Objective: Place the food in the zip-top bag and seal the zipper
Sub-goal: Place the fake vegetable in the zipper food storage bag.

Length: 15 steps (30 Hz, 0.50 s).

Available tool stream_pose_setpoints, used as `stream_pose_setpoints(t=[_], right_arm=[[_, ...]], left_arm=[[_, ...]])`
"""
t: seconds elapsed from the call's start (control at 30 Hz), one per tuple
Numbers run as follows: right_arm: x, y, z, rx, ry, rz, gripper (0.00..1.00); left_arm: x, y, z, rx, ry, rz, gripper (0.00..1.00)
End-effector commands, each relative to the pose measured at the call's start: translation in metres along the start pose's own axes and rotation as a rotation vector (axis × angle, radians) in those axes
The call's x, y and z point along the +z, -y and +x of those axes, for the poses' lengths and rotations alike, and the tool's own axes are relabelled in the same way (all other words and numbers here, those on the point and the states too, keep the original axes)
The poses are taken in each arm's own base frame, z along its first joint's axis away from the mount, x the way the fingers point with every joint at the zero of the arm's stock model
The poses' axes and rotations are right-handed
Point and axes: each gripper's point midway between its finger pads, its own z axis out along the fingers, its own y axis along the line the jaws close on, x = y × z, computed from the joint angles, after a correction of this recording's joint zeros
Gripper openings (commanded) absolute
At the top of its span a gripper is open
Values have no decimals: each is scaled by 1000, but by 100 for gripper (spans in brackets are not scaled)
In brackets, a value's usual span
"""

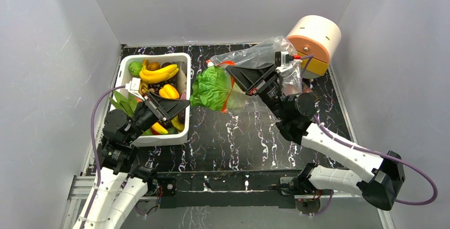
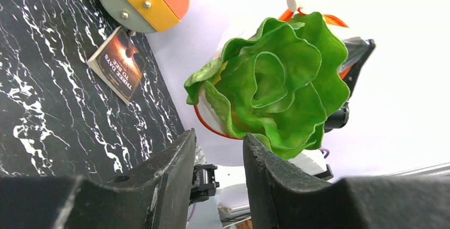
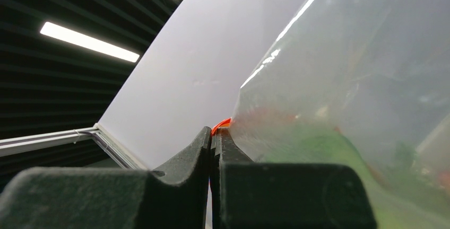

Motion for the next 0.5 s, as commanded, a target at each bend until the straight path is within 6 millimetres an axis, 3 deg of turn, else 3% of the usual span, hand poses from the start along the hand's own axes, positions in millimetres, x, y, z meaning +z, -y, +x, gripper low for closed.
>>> stream_pose_setpoints(t=[0.0,0.17,0.3,0.47], right_arm=[[13,-36,-12,0,35,-99,0],[21,-37,-9,5,24,-109,0],[27,-33,-8,12,22,-106,0],[34,-25,-5,16,22,-94,0]], left_arm=[[9,1,3,-131,-26,47,36],[18,-3,4,-210,-40,89,33],[22,-22,6,-273,-35,27,26],[21,-18,6,-281,-24,70,50]])
